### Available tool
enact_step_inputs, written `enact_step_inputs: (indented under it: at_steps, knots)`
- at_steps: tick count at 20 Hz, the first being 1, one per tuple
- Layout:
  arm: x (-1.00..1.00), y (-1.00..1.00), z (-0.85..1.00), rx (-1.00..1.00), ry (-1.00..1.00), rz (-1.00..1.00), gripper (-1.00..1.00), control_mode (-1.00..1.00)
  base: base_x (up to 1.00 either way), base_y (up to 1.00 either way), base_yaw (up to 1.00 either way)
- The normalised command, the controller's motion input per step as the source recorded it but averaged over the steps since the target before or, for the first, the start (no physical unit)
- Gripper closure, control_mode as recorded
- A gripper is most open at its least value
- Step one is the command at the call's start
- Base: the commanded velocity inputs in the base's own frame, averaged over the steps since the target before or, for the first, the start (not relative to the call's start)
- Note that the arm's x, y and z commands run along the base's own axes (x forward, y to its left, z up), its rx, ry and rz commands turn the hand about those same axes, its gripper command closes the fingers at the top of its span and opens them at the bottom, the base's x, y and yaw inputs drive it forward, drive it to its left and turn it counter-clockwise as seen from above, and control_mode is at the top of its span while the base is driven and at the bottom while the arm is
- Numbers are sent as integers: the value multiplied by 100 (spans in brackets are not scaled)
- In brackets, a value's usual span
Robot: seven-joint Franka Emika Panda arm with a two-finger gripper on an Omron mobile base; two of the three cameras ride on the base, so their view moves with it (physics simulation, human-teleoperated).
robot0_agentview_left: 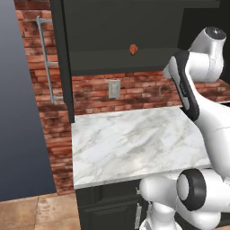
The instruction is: Pick the sweet potatos from the cabinet and place them in one bowl. Pick the lemon from the sink and place it in the other bowl.
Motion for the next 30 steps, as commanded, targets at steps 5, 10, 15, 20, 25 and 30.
enact_step_inputs:
  at_steps: [5,10,15,20,25,30]
  knots:
    - [-52,19,0,0,19,0,100,-100,0,0,0]
    - [-47,9,0,0,10,0,100,-100,0,0,0]
    - [-41,26,0,0,12,0,100,-100,0,0,0]
    - [-52,33,-10,0,13,0,100,-100,0,0,0]
    - [-32,39,-13,0,7,0,100,-100,0,0,0]
    - [-29,12,-25,0,0,0,100,-100,0,0,0]
